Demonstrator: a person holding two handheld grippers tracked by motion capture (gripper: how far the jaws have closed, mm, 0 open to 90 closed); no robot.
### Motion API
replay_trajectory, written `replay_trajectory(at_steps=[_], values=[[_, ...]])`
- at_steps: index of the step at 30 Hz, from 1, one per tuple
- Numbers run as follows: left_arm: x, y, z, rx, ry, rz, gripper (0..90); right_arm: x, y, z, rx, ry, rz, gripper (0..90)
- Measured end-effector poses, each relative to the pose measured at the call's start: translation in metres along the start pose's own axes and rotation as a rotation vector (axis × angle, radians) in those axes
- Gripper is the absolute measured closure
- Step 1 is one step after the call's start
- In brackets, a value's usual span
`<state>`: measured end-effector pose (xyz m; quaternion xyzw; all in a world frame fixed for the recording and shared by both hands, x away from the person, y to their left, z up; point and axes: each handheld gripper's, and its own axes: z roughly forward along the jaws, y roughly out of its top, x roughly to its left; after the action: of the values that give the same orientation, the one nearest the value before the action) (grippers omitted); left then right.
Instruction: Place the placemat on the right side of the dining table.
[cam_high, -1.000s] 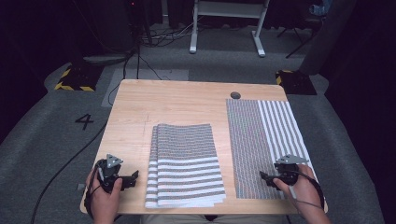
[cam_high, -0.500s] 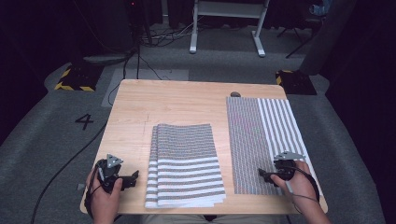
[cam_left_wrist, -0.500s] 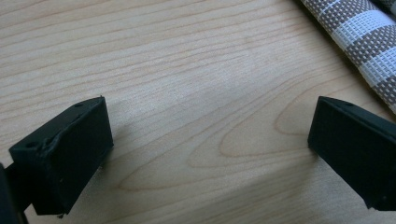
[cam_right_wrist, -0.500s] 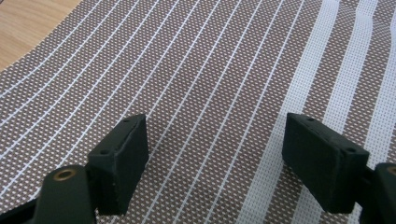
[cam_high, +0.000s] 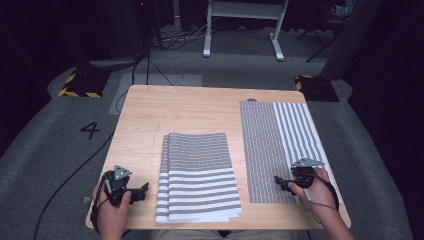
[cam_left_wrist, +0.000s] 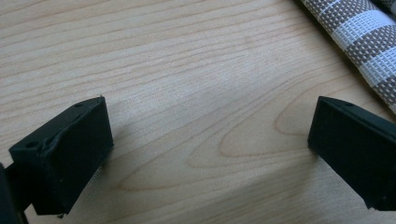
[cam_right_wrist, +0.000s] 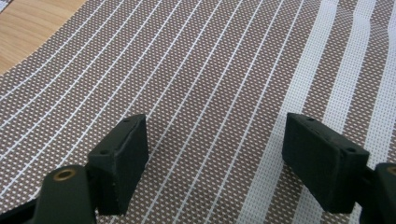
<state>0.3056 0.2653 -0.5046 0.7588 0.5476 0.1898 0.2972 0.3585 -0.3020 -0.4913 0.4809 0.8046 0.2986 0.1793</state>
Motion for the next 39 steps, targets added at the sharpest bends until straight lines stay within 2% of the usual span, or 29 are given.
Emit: replay_trajectory(at_steps=[7,16,22,29,37,39], values=[[0.0001,0.0005,0.0006,0.001,-0.003,0.004,0.0,0.0003,-0.0035,-0.0001,-0.029,0.000,0.004,22.9],[0.0001,0.0007,0.0009,-0.001,-0.004,0.003,0.0,-0.0076,-0.0065,0.0009,-0.061,0.021,-0.027,23.1],[0.0001,0.0007,0.0009,-0.001,-0.004,0.003,0.0,-0.0058,-0.0086,0.0011,-0.077,0.006,-0.016,22.7],[0.0001,0.0007,0.0009,-0.001,-0.004,0.003,0.0,-0.0029,-0.0054,0.0027,-0.067,-0.003,-0.003,22.7],[0.0001,0.0007,0.0009,-0.001,-0.004,0.003,0.0,-0.0048,-0.0061,0.0021,-0.073,0.010,0.001,23.3],[0.0001,0.0007,0.0009,-0.001,-0.004,0.003,0.0,-0.0063,-0.0051,-0.0013,-0.078,0.009,0.024,25.7]])
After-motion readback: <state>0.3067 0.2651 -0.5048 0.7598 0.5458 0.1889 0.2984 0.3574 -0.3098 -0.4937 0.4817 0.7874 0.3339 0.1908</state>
